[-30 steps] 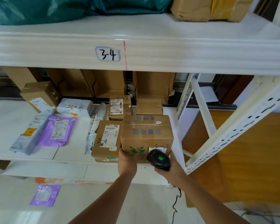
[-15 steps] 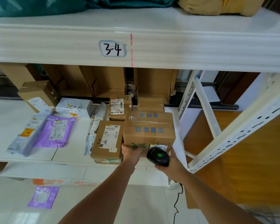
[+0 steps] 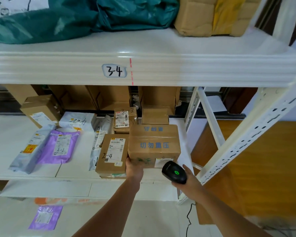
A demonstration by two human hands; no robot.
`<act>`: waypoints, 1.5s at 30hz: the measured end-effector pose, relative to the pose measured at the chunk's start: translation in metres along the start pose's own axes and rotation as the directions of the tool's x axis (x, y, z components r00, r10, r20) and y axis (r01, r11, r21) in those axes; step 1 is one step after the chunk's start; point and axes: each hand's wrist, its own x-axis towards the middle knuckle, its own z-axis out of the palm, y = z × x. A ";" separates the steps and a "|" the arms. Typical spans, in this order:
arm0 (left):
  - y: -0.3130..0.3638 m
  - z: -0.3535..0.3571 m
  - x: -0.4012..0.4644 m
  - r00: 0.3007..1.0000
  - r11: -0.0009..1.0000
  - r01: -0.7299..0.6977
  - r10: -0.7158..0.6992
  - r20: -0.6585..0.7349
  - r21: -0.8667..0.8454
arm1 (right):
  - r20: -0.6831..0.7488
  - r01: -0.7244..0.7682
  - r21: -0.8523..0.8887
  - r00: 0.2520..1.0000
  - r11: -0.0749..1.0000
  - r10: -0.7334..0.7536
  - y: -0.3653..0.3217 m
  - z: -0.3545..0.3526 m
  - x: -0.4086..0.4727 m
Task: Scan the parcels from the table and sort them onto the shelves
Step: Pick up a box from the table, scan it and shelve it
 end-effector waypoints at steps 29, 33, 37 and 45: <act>0.038 0.110 -0.252 0.730 -0.025 -0.644 0.280 0.624 0.765 | -0.171 0.073 0.232 0.985 0.970 -0.033 0.075 -0.219 -0.249; 0.018 0.146 -0.263 0.725 -0.054 -0.661 0.210 0.656 0.748 | -0.226 0.076 0.307 0.974 0.949 -0.005 0.088 -0.245 -0.257; 0.009 0.182 -0.274 0.711 -0.078 -0.683 0.156 0.685 0.726 | -0.269 0.068 0.359 0.963 0.931 0.033 0.097 -0.259 -0.247; 0.000 0.231 -0.261 0.665 -0.054 -0.735 0.140 0.734 0.676 | -0.349 0.060 0.385 0.933 0.921 0.085 0.117 -0.271 -0.205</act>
